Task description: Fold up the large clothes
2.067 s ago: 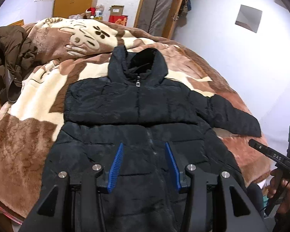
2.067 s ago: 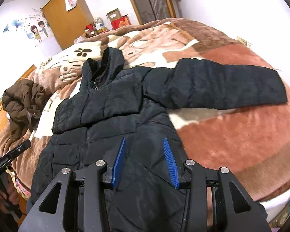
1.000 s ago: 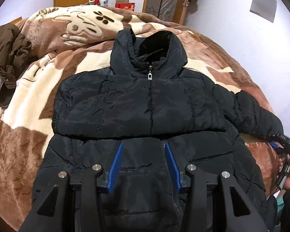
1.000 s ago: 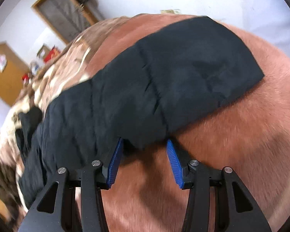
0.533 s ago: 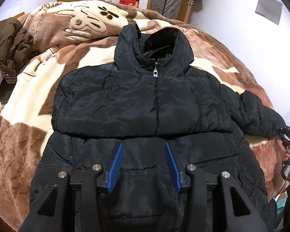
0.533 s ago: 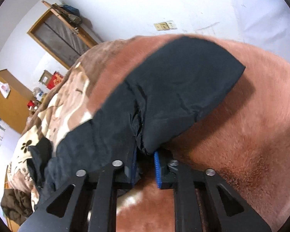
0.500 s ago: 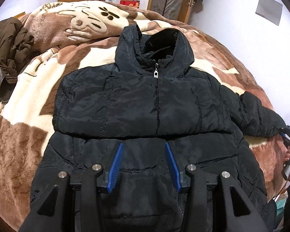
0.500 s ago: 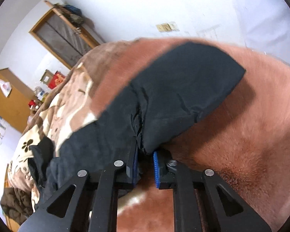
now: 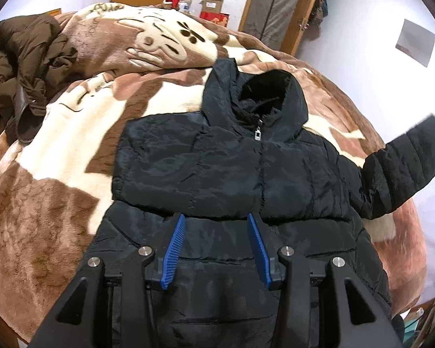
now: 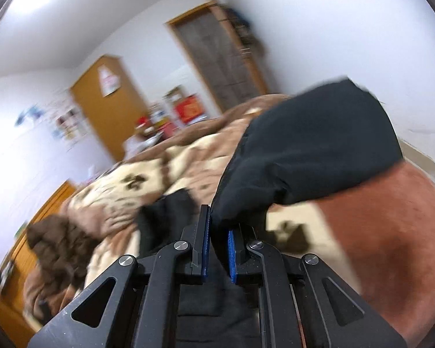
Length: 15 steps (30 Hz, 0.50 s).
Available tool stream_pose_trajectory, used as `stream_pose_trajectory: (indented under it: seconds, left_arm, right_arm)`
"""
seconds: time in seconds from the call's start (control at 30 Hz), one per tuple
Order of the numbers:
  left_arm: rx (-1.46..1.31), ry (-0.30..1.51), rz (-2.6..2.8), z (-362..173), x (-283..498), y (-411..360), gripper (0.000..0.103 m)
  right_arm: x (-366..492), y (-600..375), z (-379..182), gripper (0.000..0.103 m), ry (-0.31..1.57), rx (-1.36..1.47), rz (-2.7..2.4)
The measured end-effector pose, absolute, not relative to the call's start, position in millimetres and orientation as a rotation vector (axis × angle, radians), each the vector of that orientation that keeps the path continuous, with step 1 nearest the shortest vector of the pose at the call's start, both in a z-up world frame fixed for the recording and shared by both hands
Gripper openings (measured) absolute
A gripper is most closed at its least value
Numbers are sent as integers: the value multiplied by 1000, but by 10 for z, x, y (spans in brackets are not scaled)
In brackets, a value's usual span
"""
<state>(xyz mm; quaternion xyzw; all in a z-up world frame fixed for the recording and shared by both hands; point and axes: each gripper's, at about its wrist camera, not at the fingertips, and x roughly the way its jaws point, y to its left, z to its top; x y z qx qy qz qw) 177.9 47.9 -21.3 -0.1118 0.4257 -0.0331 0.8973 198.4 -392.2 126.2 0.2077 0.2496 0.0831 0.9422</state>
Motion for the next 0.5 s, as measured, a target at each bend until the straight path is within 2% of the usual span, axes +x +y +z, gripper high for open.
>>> stream_pose_trajectory:
  seconds: [0.2,0.5]
  left_arm:
    - [-272,873,-46,-264,1747,714,47]
    - [-324,880,6,-436,1677,1104,46]
  right_arm:
    - [2366,-2956,985,11,624,347,331]
    - [2831,-1968,-116,11,900,227,436]
